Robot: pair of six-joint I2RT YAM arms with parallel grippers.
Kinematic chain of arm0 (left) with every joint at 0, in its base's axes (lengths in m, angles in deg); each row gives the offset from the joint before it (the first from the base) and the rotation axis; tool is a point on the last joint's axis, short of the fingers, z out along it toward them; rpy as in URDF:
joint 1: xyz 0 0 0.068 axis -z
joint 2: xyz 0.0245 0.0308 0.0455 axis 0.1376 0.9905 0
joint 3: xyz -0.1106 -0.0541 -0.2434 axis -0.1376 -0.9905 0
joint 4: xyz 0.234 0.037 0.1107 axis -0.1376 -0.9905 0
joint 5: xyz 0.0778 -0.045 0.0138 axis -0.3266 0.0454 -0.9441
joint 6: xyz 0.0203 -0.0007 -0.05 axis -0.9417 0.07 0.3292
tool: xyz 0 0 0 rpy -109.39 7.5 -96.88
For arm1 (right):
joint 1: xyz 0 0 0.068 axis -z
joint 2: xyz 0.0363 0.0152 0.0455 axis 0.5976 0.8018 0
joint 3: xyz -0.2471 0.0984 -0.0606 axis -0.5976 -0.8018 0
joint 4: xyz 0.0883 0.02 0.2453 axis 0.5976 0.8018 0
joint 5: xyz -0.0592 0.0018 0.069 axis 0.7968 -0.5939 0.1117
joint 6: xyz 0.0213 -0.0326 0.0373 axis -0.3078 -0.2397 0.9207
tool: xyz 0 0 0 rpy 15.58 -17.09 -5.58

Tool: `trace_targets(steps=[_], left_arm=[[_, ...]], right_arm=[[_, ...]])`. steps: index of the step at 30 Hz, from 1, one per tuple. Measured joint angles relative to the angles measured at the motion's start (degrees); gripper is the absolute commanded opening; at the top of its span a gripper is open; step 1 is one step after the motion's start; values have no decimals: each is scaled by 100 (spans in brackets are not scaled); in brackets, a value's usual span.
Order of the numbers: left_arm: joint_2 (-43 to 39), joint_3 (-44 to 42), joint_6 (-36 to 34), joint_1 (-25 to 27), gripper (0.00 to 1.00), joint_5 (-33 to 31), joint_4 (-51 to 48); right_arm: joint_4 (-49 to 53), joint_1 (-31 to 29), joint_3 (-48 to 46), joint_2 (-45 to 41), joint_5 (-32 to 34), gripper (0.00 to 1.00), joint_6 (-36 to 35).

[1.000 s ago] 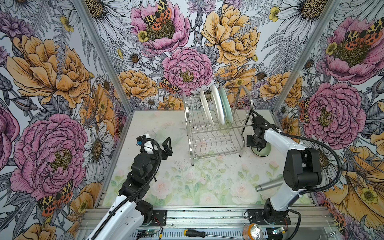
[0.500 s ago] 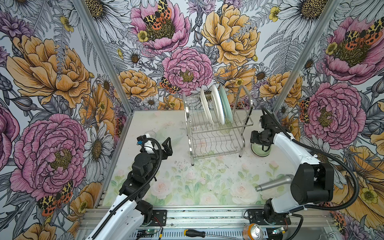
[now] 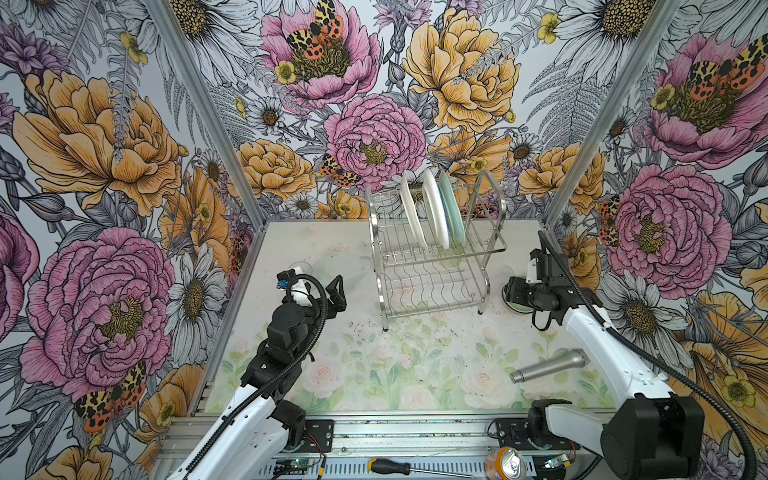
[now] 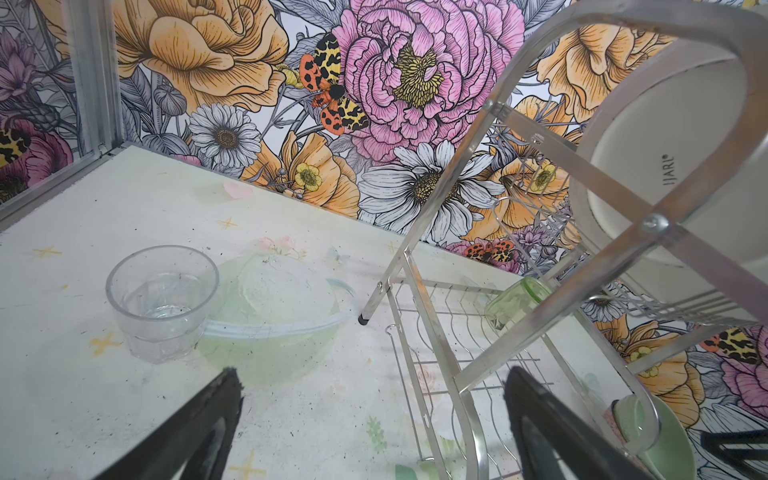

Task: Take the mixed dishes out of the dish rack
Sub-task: 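Open the right gripper and lift it off the bowl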

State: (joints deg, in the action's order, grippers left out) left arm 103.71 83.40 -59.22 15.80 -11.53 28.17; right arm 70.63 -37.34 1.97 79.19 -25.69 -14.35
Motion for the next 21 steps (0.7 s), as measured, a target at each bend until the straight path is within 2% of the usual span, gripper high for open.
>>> trace_targets(steps=[8, 15, 21], left_arm=[[127, 0, 4, 0, 99, 96, -2], [192, 2, 7, 0, 99, 133, 2], [337, 7, 66, 0, 99, 306, 22]], right_arm=[[-389, 0, -761, -898, -535, 65, -26], [-942, -4, -1268, -2057, -1147, 66, 66], [-1368, -308, -1403, -2299, -1589, 66, 195]])
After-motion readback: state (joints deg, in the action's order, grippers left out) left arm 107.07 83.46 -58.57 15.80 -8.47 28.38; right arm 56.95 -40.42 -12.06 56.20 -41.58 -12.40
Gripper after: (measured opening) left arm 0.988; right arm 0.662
